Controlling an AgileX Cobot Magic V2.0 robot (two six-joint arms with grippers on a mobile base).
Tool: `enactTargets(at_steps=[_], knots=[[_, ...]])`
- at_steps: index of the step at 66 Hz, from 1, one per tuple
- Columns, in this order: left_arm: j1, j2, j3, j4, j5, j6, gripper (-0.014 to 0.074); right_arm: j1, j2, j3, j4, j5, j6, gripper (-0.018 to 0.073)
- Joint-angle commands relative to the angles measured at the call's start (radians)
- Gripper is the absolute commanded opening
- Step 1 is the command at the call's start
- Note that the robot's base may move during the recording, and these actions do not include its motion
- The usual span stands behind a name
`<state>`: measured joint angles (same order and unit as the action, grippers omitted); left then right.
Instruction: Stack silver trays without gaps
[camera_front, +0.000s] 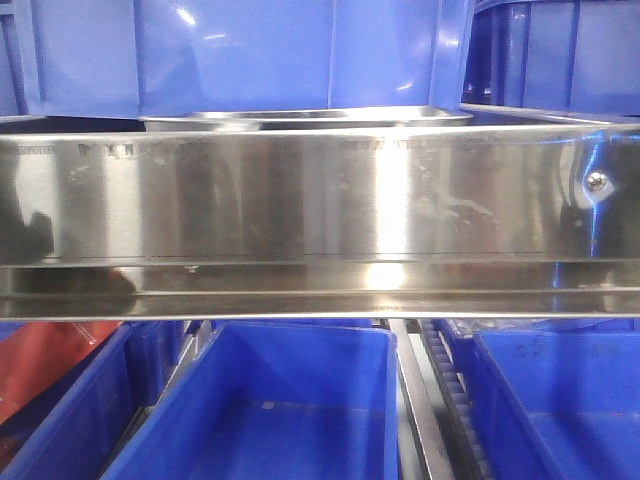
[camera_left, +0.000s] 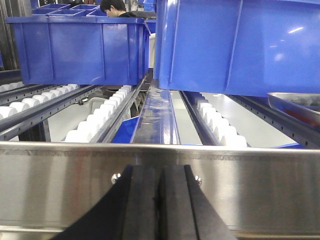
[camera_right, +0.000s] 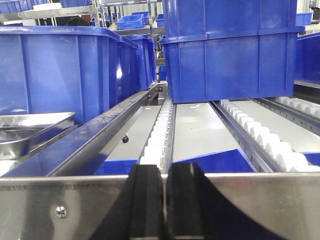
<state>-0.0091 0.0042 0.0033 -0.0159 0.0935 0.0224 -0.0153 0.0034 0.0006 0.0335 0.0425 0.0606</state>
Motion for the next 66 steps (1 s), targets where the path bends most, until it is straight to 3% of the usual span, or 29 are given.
enactTargets(at_steps=[1, 18, 27, 47, 66], knots=[[0.003, -0.004, -0.003, 0.004, -0.013, -0.009, -0.0013, -0.002, -0.003, -0.001, 0.002, -0.014, -0.004, -0.0015], [0.003, -0.004, -0.003, 0.007, -0.013, -0.007, -0.0013, -0.002, -0.003, -0.001, 0.002, -0.014, -0.004, -0.0015], [0.003, -0.004, -0.003, 0.103, -0.013, -0.003, -0.0013, -0.002, -0.003, -0.001, 0.002, -0.014, -0.004, -0.0015], [0.003, -0.004, -0.003, 0.103, -0.018, -0.003, -0.0013, -0.002, -0.003, -0.001, 0.002, -0.014, -0.004, -0.0015], [0.003, -0.004, -0.003, 0.103, -0.182, -0.003, -0.0013, -0.002, -0.003, -0.001, 0.002, -0.028, -0.004, -0.0015]])
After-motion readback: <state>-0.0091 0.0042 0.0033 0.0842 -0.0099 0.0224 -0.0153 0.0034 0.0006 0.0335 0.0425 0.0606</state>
